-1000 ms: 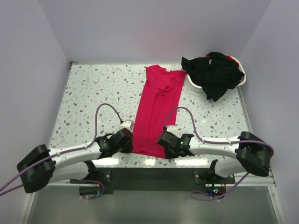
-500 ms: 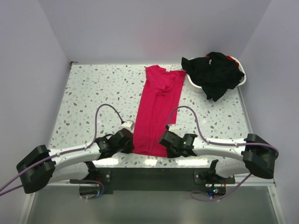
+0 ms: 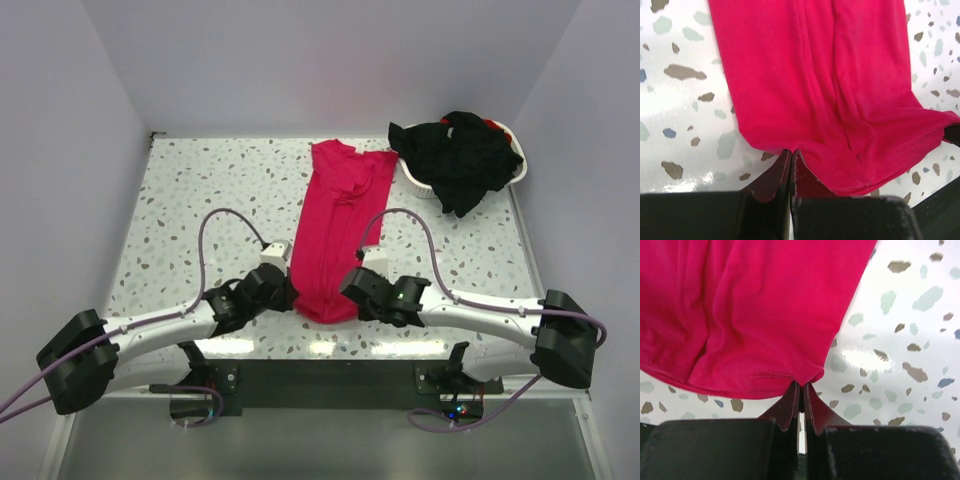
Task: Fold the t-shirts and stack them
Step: Fold the tshirt
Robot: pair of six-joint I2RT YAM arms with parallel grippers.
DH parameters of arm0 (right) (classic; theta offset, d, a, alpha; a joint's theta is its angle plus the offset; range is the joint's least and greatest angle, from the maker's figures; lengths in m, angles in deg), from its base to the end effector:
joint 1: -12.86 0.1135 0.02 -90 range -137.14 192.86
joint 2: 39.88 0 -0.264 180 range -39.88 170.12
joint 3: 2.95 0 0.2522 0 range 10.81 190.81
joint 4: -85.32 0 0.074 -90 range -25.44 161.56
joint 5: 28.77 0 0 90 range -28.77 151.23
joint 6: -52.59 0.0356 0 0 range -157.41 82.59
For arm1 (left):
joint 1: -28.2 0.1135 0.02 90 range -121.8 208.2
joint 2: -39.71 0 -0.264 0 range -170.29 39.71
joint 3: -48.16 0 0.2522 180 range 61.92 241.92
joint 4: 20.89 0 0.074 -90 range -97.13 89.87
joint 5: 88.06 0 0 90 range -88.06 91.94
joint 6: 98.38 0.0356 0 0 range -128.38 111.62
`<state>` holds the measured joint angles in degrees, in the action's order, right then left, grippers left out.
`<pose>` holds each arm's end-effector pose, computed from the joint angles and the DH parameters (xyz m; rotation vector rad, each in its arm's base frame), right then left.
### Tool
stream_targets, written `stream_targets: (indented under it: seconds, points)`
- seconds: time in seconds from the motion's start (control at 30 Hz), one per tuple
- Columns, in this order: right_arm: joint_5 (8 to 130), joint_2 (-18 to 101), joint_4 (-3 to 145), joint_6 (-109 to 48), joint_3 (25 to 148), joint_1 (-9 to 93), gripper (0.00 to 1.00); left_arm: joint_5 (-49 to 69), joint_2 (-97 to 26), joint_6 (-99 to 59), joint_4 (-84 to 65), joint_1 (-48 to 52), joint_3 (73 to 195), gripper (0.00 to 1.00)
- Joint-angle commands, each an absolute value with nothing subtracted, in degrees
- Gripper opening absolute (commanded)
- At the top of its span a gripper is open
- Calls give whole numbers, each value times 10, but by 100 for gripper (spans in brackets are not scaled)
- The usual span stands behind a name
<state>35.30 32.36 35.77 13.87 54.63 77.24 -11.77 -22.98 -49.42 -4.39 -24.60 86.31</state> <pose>0.1133 0.2003 0.2056 -0.1555 2.5191 0.1795 0.1338 -0.1623 0.1720 0.1118 2.3298 -0.5833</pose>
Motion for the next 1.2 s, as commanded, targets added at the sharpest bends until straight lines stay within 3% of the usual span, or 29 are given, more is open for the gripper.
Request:
stream_targets:
  seconds: [0.0, 0.33, 0.67, 1.17]
  points:
    - [316, 327, 392, 94, 579, 745, 0, -134, -244, -461, -109, -230, 898, 0]
    - [349, 371, 456, -22, 628, 633, 0, -113, -306, -399, -203, -159, 954, 0]
    - [390, 441, 512, -86, 687, 523, 0, -56, -463, -365, -290, -87, 1058, 0]
    - [410, 577, 524, -132, 801, 425, 0, 12, -633, -359, -311, -7, 1211, 0]
